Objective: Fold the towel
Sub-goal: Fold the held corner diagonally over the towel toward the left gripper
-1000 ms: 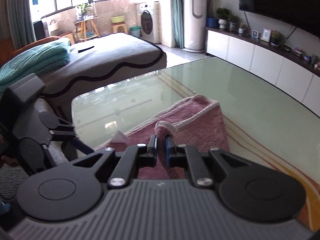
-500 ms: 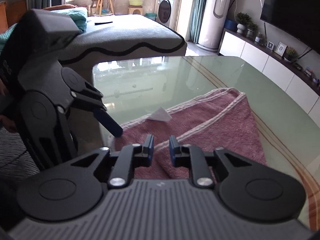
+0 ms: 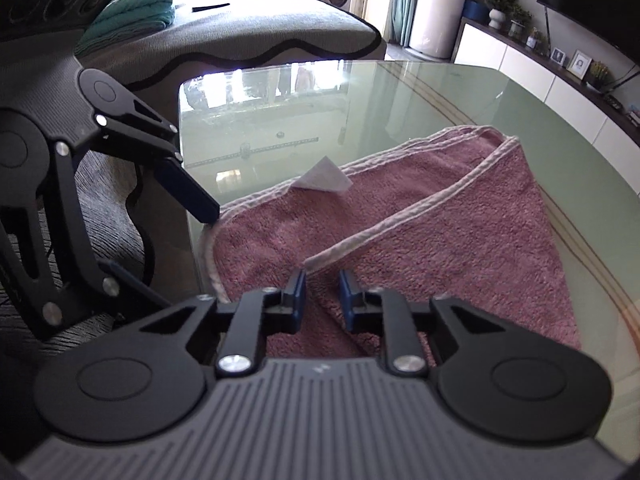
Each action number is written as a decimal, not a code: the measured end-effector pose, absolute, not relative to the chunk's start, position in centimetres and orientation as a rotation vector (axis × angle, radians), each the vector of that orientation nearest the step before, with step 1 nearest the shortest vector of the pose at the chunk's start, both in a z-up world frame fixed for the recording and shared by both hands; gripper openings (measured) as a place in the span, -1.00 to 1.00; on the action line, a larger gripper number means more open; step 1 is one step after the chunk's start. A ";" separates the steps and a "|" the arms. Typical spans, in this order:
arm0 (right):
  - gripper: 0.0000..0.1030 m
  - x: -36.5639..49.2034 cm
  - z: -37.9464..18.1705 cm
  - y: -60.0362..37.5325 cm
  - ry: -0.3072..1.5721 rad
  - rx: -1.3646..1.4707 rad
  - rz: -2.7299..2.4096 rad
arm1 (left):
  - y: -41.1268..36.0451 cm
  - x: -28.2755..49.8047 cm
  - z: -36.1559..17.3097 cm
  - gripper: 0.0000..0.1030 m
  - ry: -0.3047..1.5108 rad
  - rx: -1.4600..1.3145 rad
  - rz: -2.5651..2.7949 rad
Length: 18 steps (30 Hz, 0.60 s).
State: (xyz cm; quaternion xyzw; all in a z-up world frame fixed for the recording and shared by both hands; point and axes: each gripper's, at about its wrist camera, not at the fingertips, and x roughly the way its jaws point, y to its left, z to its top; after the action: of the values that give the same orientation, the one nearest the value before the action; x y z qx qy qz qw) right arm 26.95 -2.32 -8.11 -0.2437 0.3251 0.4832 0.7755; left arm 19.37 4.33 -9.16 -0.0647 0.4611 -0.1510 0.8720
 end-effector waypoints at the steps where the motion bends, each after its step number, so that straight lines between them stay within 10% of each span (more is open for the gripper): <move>1: -0.74 27.0 -8.1 -2.4 0.706 -0.521 1.042 | 4.4 19.5 -9.2 0.55 0.968 -0.134 -0.311; 18: -0.89 24.1 -3.4 -2.5 0.670 -0.334 1.227 | 4.7 19.2 -9.0 0.36 0.976 -0.108 -0.299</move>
State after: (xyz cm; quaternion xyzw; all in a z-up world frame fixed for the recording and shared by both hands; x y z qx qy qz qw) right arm 24.08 -2.47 -3.42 -0.1529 0.3067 0.5622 0.7527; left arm 19.23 4.72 -8.97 -0.0516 0.4668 -0.1431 0.8712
